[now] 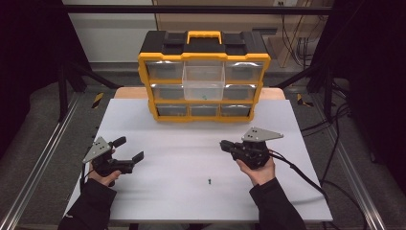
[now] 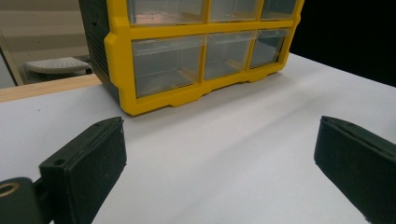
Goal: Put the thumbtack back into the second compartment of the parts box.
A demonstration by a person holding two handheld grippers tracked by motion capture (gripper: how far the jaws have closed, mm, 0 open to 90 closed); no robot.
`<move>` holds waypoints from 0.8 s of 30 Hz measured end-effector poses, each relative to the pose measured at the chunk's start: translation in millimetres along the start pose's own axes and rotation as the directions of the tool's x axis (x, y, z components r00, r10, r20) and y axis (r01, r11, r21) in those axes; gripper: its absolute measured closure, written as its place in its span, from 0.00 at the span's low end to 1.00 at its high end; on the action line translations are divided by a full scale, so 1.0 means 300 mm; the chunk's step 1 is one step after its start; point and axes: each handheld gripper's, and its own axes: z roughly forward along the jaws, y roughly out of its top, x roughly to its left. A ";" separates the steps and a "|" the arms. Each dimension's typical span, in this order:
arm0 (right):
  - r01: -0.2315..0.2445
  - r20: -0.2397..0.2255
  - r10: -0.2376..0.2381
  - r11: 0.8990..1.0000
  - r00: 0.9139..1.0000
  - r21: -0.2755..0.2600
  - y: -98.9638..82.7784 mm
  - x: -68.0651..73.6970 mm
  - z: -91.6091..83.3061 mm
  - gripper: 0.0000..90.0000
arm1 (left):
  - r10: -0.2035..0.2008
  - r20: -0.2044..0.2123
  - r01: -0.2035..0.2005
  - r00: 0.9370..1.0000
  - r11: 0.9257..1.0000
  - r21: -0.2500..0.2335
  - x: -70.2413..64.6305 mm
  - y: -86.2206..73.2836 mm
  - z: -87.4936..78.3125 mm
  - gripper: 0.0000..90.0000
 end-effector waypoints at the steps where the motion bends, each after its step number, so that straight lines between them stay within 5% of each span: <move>1: 0.002 -0.001 -0.002 1.000 1.000 -0.010 0.015 0.000 -0.001 0.95 | 0.000 0.000 0.000 1.000 1.000 0.000 0.000 0.000 0.000 0.02; 24: 0.072 0.036 -0.067 0.984 0.997 -0.164 0.402 -0.013 -0.090 0.95 | -0.002 -0.003 0.002 1.000 1.000 -0.005 0.003 0.001 -0.002 0.02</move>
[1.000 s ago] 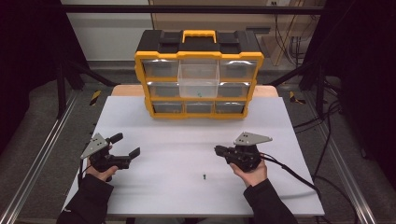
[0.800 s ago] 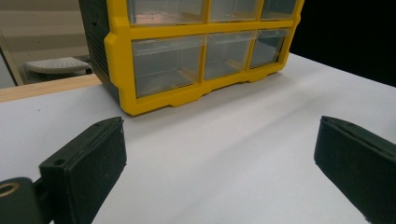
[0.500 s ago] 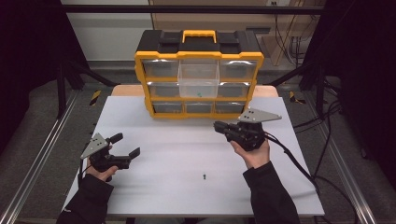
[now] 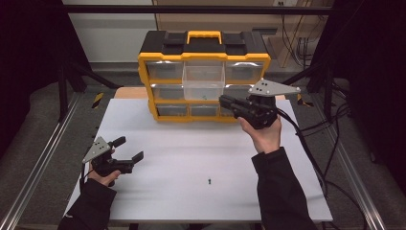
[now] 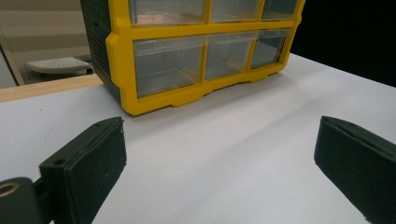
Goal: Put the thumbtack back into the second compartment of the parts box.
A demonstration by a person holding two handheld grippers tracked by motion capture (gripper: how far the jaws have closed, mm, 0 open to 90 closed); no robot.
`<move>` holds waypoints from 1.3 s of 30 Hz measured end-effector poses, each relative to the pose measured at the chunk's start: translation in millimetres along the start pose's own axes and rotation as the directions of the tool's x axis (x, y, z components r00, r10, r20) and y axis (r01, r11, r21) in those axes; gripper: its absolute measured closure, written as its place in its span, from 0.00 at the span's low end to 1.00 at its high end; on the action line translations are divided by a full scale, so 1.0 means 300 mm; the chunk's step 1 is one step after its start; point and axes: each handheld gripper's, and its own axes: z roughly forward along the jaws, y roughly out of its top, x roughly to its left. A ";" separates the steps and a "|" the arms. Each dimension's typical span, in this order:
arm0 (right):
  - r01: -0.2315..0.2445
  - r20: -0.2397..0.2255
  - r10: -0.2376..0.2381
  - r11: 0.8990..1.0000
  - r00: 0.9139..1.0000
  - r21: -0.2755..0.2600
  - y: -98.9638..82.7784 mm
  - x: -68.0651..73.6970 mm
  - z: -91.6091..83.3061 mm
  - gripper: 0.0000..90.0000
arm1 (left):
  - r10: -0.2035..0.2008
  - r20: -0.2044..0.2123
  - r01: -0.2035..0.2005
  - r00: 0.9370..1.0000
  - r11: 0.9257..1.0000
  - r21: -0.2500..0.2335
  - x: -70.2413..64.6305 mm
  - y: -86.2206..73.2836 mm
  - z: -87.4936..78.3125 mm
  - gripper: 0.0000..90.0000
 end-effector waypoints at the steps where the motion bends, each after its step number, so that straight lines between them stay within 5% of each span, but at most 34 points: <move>1: 0.002 0.002 -0.002 1.000 1.000 -0.002 0.011 0.000 0.003 0.95 | -0.001 0.000 0.001 1.000 1.000 0.000 0.000 0.000 0.000 0.02; 17: 0.013 0.084 -0.015 0.999 0.996 0.030 0.142 -0.069 0.127 0.95 | -0.002 0.000 0.002 1.000 1.000 -0.002 0.001 0.001 -0.002 0.02; 39: -0.009 0.184 -0.014 0.992 0.983 0.124 0.119 -0.140 0.280 0.92 | -0.003 0.001 0.003 1.000 1.000 -0.002 0.002 0.000 -0.001 0.02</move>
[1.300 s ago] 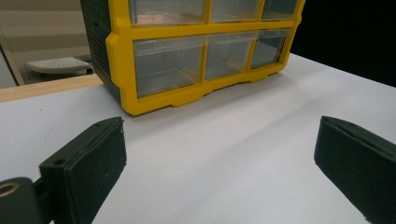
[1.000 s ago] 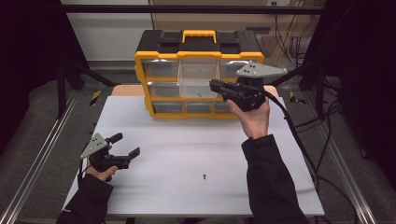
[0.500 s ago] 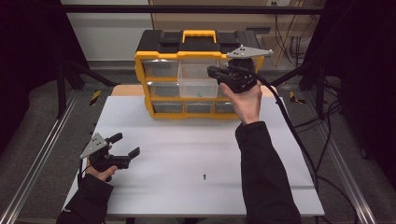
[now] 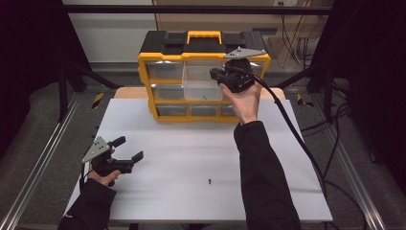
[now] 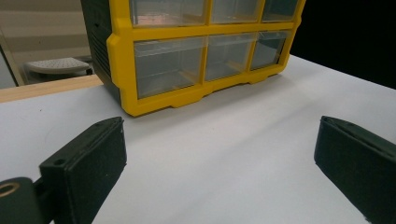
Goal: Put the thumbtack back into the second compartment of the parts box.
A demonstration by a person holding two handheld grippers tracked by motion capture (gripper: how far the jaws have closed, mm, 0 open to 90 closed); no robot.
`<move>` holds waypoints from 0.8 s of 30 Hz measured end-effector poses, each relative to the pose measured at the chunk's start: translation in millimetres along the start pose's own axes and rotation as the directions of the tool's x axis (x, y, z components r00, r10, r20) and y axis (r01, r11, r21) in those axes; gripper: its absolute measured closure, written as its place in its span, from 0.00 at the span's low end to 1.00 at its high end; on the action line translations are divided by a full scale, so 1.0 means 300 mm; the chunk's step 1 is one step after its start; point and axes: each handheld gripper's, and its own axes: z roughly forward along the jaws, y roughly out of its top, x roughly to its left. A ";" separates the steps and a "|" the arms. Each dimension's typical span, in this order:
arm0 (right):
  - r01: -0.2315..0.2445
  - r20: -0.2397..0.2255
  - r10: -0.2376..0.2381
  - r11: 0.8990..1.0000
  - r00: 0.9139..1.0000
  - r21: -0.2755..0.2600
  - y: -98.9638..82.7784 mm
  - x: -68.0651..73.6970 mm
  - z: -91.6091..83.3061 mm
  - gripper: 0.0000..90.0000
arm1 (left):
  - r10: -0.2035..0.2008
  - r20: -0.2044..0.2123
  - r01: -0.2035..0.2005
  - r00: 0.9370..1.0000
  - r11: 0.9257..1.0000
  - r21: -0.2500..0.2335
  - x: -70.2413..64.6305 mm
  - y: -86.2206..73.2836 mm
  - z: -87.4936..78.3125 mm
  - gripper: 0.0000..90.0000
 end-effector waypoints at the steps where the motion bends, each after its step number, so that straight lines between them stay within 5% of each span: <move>1: -0.004 0.004 0.004 1.000 1.000 -0.001 -0.001 0.000 0.002 0.90 | 0.000 0.000 0.000 1.000 1.000 0.000 0.000 0.000 0.000 0.02; 7: -0.008 0.009 0.008 0.999 1.000 -0.051 0.010 -0.006 -0.031 0.74 | -0.002 0.000 0.002 1.000 1.000 -0.002 0.001 0.000 -0.001 0.02; 18: -0.019 0.033 0.025 0.982 0.999 -0.187 -0.013 0.011 -0.184 0.16 | 0.003 0.000 -0.003 1.000 1.000 0.003 -0.001 0.000 0.001 0.02; 24: -0.050 -0.001 0.051 0.976 0.999 -0.214 -0.087 0.013 -0.246 0.07 | 0.002 0.000 -0.002 1.000 1.000 0.001 -0.001 0.000 0.000 0.02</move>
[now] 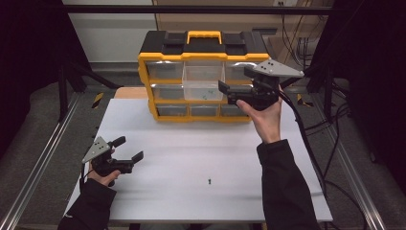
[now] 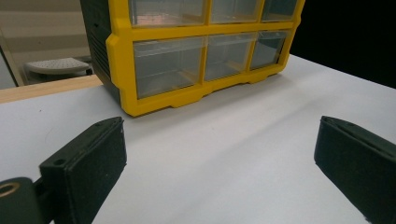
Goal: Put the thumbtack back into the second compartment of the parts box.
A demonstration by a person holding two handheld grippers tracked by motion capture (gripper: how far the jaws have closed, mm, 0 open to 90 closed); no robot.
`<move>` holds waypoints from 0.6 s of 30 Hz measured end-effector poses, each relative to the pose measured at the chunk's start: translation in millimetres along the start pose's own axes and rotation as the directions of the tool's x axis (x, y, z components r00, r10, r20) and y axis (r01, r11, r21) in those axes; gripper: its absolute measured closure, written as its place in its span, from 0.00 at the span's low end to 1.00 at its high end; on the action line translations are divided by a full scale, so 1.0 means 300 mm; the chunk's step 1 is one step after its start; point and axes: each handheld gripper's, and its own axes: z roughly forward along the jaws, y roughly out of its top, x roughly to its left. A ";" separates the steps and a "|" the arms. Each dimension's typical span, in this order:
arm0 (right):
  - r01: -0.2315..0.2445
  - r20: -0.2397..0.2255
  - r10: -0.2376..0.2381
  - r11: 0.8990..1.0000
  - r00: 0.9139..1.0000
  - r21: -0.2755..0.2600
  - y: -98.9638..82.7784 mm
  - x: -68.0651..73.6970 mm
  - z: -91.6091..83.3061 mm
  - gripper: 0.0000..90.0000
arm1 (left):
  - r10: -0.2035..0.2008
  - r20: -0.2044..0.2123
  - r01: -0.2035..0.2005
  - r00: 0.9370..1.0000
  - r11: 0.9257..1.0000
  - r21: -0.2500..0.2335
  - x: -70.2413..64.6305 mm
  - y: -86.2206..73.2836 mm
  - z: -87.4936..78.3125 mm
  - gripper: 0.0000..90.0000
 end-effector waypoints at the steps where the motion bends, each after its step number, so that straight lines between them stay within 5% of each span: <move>1: -0.001 -0.002 0.001 1.000 1.000 0.000 -0.013 0.000 -0.010 0.07 | 0.000 0.000 0.000 1.000 1.000 0.000 0.000 0.000 0.000 0.02; 18: -0.036 -0.055 0.042 0.994 0.998 0.104 -0.309 0.040 -0.103 0.05 | 0.004 -0.001 -0.004 1.000 1.000 0.006 -0.003 0.000 0.005 0.02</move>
